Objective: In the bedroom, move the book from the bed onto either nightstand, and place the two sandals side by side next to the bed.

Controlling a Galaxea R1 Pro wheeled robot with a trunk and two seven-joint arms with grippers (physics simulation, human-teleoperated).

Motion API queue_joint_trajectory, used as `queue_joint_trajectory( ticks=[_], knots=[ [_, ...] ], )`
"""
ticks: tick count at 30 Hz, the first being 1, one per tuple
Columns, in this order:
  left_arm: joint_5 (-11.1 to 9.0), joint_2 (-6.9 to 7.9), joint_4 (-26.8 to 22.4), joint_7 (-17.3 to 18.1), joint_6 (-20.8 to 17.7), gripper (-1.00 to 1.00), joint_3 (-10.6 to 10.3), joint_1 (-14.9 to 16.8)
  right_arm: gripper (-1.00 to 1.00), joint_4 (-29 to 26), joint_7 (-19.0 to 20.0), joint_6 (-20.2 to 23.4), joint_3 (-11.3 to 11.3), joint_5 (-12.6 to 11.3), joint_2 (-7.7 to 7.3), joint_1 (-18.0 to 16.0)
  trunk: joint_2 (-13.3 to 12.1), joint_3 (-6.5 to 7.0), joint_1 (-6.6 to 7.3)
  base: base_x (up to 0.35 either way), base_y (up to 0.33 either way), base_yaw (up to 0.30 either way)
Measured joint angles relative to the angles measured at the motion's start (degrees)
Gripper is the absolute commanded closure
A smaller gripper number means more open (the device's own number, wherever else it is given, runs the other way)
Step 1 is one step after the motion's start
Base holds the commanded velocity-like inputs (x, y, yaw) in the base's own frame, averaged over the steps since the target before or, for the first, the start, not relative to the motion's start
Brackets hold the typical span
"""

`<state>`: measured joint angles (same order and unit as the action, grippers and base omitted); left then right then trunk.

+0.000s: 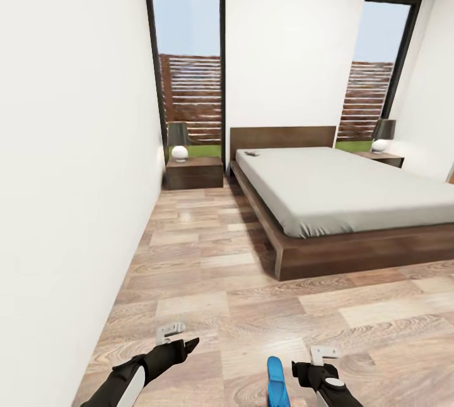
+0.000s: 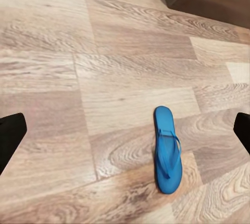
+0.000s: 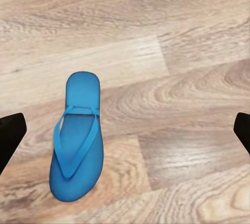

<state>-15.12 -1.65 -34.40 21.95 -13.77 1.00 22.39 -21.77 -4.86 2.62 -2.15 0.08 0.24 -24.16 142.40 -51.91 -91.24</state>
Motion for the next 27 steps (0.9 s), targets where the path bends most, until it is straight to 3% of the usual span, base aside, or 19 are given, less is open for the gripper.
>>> queue_joint_trajectory(
  ticks=[27],
  knots=[
    [0.00,-0.09,0.01,-0.05,0.00,-1.00,-0.05,0.00,-1.00,0.01,0.01,0.00,0.07,-0.07,0.33,0.00,1.15,-5.90,-1.09,0.000,0.000,0.000]
  ],
)
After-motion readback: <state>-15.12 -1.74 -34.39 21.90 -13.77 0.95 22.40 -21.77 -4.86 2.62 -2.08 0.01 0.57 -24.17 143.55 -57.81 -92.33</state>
